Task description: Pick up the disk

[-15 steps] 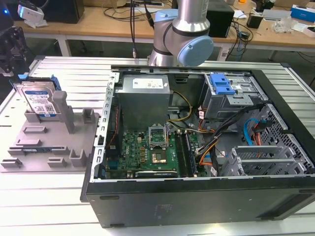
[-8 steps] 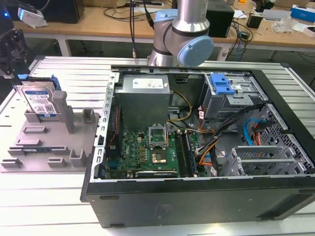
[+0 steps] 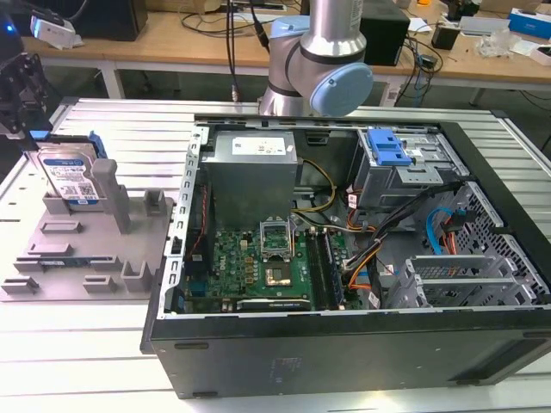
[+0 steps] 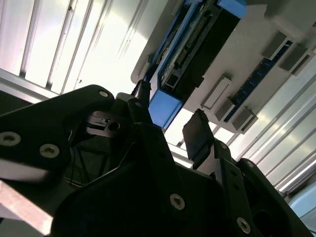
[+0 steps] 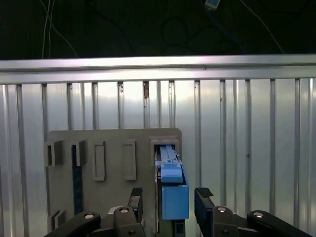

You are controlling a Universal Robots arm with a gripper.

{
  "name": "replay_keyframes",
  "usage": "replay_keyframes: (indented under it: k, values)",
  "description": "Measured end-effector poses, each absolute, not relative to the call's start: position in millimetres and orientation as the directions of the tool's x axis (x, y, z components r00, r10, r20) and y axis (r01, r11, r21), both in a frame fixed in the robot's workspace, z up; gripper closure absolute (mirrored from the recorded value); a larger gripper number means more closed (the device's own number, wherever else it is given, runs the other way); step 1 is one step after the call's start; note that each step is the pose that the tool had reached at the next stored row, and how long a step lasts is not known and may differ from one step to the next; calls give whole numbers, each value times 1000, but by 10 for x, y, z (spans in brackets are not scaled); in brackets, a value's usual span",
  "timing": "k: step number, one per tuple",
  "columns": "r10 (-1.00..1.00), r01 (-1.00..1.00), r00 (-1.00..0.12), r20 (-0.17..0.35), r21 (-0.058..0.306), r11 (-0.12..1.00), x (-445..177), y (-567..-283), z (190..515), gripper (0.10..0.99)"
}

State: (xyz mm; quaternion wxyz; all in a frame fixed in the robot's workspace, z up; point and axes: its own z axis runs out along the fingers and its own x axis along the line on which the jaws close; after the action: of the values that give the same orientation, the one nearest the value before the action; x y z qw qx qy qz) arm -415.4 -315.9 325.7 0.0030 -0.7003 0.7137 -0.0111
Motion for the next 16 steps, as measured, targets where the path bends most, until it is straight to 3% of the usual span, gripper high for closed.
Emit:
replay_keyframes:
  k: [16]
  values:
    - [-1000, -1000, -25, 10, -19, 25, -4155, -3158, 3163, 545]
